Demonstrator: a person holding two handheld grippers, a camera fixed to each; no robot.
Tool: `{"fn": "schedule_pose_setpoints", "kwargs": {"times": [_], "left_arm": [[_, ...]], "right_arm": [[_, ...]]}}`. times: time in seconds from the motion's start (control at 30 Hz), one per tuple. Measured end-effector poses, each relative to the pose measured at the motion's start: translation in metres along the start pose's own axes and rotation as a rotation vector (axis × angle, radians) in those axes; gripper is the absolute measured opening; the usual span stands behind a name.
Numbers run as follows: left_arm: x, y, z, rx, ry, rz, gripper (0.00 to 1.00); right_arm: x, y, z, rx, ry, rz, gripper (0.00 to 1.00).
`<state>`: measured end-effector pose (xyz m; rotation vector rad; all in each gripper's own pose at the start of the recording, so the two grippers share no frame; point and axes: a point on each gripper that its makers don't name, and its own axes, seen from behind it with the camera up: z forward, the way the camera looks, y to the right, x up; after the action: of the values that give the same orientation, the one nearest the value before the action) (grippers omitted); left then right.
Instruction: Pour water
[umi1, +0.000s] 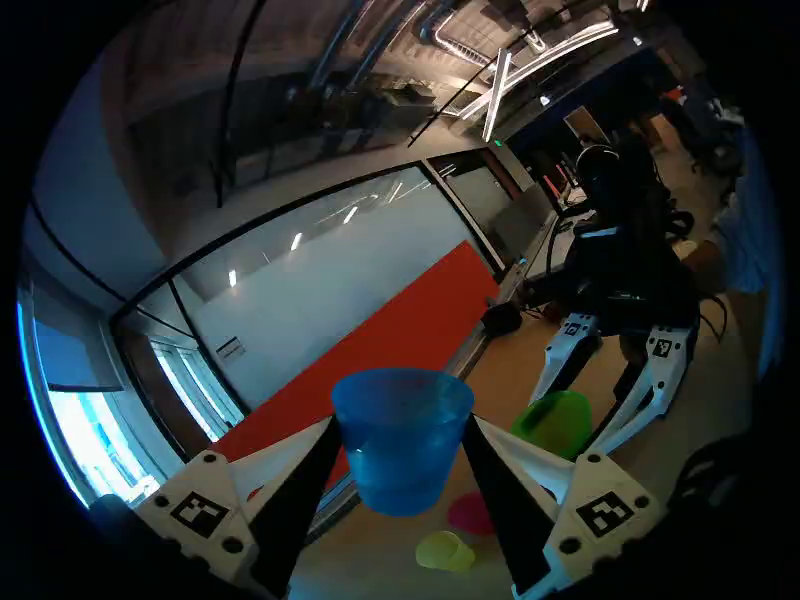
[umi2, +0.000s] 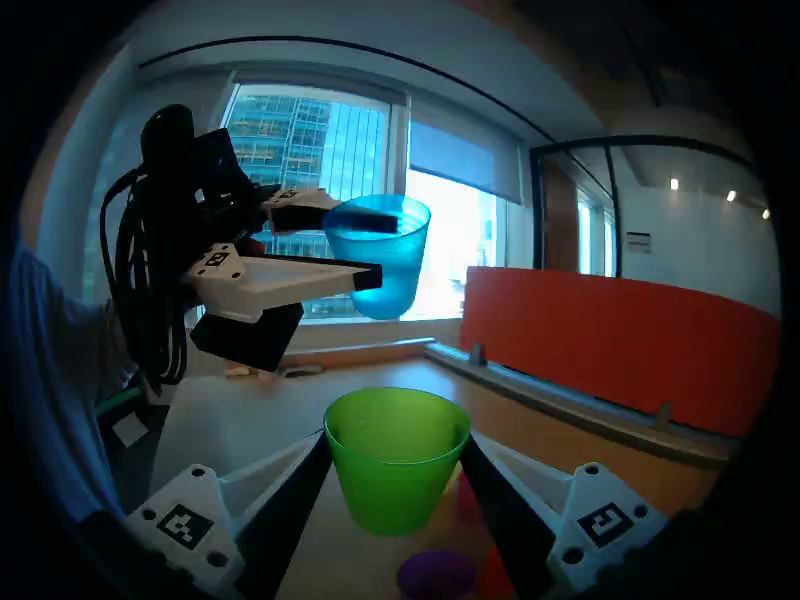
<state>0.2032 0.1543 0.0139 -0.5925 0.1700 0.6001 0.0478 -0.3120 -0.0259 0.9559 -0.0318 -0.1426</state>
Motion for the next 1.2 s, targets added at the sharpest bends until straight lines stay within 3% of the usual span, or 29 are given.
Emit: {"fn": "schedule_pose_setpoints", "kwargs": {"times": [0.6, 1.2], "left_arm": [[0.011, -0.004, 0.0, 0.038, 0.01, 0.167, 0.84], [0.02, -0.008, 0.002, 0.057, 0.025, 0.288, 0.84]], "right_arm": [[-0.003, -0.023, 0.014, 0.068, -0.007, -0.003, 0.91], [-0.003, -0.029, 0.015, 0.09, -0.006, -0.006, 0.91]]}}
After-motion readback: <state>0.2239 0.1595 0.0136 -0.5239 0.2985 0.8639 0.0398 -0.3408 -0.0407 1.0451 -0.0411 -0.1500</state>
